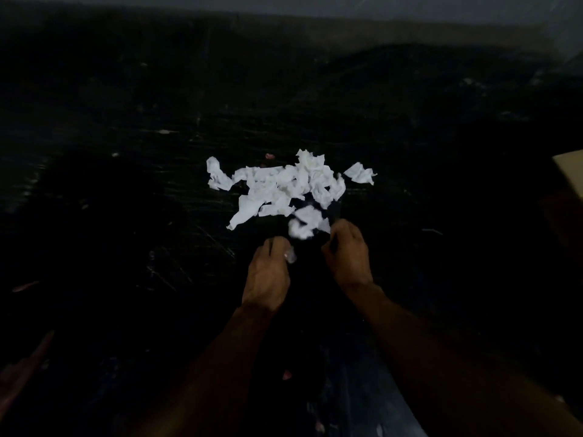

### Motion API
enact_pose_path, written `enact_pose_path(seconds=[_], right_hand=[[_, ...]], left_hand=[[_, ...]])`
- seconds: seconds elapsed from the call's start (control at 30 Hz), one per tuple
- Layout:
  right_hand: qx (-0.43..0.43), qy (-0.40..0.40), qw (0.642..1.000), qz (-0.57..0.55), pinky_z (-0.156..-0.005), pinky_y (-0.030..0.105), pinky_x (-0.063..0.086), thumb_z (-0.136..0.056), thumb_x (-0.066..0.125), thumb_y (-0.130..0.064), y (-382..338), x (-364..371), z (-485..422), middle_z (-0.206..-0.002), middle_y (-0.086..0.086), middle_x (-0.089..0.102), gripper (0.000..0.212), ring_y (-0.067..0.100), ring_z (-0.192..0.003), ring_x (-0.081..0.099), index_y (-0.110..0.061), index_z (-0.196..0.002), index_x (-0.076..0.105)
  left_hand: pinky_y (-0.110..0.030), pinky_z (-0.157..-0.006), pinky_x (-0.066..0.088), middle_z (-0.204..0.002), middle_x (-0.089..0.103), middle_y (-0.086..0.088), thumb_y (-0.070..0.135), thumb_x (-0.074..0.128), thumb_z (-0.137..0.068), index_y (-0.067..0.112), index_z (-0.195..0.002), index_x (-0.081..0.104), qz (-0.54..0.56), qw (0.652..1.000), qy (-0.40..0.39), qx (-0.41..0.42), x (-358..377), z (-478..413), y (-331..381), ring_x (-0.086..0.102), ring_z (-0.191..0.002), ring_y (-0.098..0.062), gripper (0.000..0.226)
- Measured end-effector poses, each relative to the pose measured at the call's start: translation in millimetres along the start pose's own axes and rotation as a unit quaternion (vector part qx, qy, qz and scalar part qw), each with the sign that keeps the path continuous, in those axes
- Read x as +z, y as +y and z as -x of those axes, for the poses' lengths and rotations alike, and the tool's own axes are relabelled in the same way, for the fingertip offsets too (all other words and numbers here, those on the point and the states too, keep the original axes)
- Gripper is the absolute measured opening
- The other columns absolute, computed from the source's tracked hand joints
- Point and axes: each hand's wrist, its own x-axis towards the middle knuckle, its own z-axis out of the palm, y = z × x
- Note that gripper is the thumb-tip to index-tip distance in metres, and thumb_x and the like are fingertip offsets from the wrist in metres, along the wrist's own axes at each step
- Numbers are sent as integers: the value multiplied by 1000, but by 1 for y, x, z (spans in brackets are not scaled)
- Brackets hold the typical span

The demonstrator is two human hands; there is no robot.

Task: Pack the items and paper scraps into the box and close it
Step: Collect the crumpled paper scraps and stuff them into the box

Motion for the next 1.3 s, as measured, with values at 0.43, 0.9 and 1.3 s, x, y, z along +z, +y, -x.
enact_pose_path(seconds=[0.43,0.9,1.3], right_hand=[[-61,97,988,104,-66,34,49,-85,49,-55,-12,-24,-33,-85,7,57,44,22,-76,54,-13,-74,58],[-46,42,998,30,-70,37,47,-74,67,-16,2,24,-25,-94,7,58,19,25,-85,50,-9,-84,53],[-31,125,992,-1,-79,37,45,-79,49,-25,-17,-17,-59,-85,1,58,18,15,-85,47,-13,-84,62]], left_hand=[[-44,-81,47,-103,54,-14,46,55,-90,5,-80,66,-141,982,124,-24,-37,-56,-9,48,-98,-31,43],[-44,-85,44,-95,62,-13,17,41,-79,15,-110,42,-1,1000,23,6,-10,-42,-31,54,-86,-29,31],[-32,-81,42,-100,49,-17,17,68,-73,2,-76,61,-25,992,119,20,-50,-91,-40,49,-93,-32,17]])
